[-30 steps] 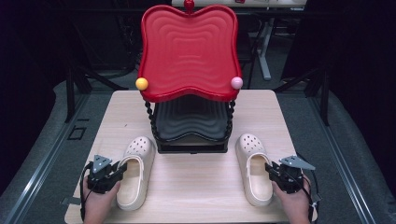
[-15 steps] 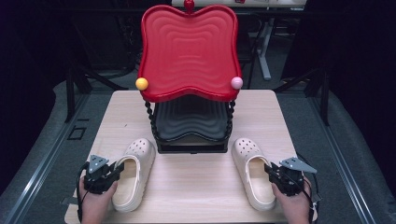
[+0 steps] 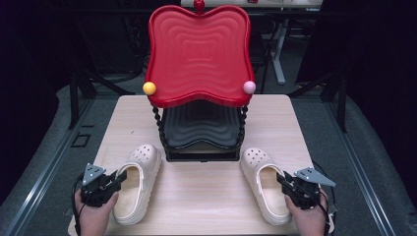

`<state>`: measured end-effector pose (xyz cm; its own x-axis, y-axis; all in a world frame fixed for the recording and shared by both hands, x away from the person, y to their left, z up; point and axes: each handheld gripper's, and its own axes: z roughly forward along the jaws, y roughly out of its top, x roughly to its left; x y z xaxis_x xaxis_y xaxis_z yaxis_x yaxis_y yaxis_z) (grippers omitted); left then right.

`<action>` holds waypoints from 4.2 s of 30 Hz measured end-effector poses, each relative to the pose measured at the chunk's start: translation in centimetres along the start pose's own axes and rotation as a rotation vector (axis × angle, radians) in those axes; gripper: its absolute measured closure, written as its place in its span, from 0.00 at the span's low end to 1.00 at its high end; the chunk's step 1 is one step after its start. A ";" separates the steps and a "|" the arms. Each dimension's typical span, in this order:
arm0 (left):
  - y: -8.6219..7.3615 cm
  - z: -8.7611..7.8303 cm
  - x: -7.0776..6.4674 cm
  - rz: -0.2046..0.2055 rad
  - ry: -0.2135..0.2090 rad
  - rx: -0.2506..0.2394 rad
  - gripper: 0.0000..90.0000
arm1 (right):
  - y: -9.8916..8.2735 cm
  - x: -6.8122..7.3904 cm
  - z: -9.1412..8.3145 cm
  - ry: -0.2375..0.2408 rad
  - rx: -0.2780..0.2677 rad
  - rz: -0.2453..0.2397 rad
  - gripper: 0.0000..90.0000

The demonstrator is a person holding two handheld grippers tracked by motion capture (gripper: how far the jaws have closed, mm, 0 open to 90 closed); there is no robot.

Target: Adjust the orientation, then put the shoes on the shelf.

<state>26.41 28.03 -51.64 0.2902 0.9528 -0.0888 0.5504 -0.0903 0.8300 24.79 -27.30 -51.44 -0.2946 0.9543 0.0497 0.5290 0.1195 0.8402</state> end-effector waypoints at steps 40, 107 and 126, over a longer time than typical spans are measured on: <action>0.4 -4.3 -3.7 0.056 -0.123 -0.072 0.84 | 2.0 3.3 -5.5 0.106 -0.173 0.006 0.84; 8.6 3.2 -11.5 0.207 -0.121 -0.222 0.83 | 8.3 10.5 4.0 0.091 -0.265 -0.023 0.83; 6.5 4.3 -12.6 0.139 -0.039 -0.209 0.72 | 7.2 11.2 4.9 0.126 -0.198 -0.063 0.79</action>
<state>29.69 14.19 -47.50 0.3835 0.9234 0.0162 0.3306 -0.1536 0.9312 29.18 -14.45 -47.49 -0.4257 0.9035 0.0503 0.3435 0.1100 0.9327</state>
